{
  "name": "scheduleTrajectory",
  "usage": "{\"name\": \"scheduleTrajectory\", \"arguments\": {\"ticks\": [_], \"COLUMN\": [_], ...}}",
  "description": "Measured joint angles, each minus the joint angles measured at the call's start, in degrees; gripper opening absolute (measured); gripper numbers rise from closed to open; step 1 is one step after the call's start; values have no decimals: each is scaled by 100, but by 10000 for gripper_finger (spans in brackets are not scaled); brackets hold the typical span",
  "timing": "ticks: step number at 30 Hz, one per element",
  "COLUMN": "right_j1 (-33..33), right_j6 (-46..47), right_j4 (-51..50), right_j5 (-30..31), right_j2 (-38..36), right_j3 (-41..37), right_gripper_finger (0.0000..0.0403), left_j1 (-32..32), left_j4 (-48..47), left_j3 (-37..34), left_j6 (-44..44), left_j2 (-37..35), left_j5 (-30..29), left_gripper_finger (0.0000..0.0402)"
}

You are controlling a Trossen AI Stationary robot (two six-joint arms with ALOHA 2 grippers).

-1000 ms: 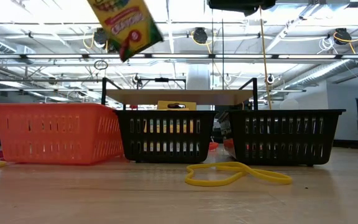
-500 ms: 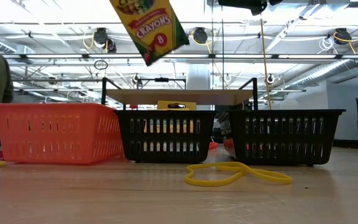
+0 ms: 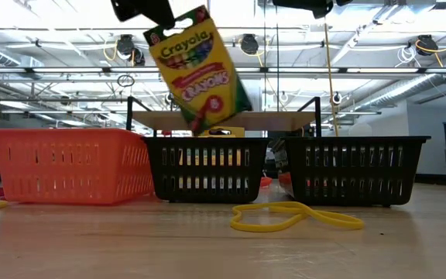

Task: Pick & Place Office Desk Supplies
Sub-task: Put the crayon box into the left black bin

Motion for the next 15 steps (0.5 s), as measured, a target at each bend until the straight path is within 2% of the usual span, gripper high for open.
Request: {"name": "scheduleTrajectory", "arguments": {"ticks": [7,15], "right_j1": [0,0], "right_j6": [-2,-2], "right_j4": [0,1], "right_j5": [0,-2], "right_j2": [0,0], "right_j3": [0,0], "right_gripper_finger": [59,59], "left_j1": [106,170], "left_j4": [384,380], "left_j3": [-273,-291], "left_j6": [-4,-4], "left_j2": [-2,-2], "left_j5": [507,680], "left_gripper_finger": [0,0]}}
